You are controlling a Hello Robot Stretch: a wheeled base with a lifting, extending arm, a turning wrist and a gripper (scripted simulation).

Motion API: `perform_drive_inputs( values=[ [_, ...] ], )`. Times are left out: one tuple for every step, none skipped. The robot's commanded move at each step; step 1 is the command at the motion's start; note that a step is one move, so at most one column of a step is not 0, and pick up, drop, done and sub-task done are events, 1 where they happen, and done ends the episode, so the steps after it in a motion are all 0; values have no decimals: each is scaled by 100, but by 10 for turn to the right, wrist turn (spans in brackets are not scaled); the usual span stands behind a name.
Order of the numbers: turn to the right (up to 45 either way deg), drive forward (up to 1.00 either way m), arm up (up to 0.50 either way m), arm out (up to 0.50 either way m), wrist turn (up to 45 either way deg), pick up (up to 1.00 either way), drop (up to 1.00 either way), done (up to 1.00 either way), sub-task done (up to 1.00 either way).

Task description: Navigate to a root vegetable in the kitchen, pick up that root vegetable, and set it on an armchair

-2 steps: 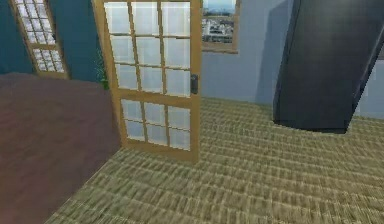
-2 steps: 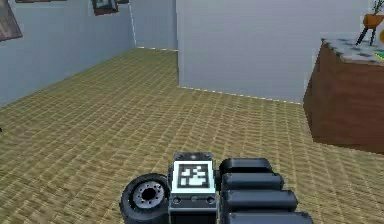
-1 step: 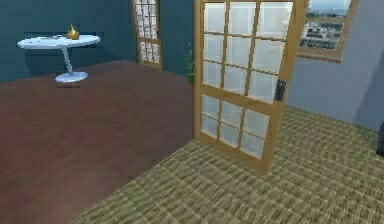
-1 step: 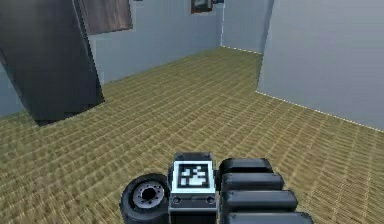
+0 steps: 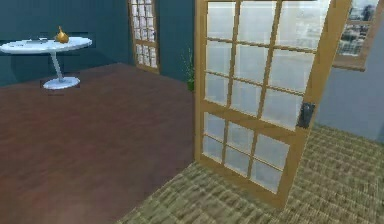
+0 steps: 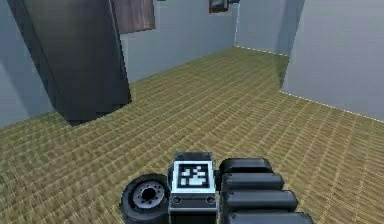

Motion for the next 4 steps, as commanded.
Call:
perform_drive_inputs(
  values=[
    [-450, 0, 0, 0, 0, 0, 0, 0, 0],
    [-30, 0, 0, 0, 0, 0, 0, 0, 0],
    [0, 100, 0, 0, 0, 0, 0, 0, 0],
    [0, 35, 0, 0, 0, 0, 0, 0, 0]
  ],
)
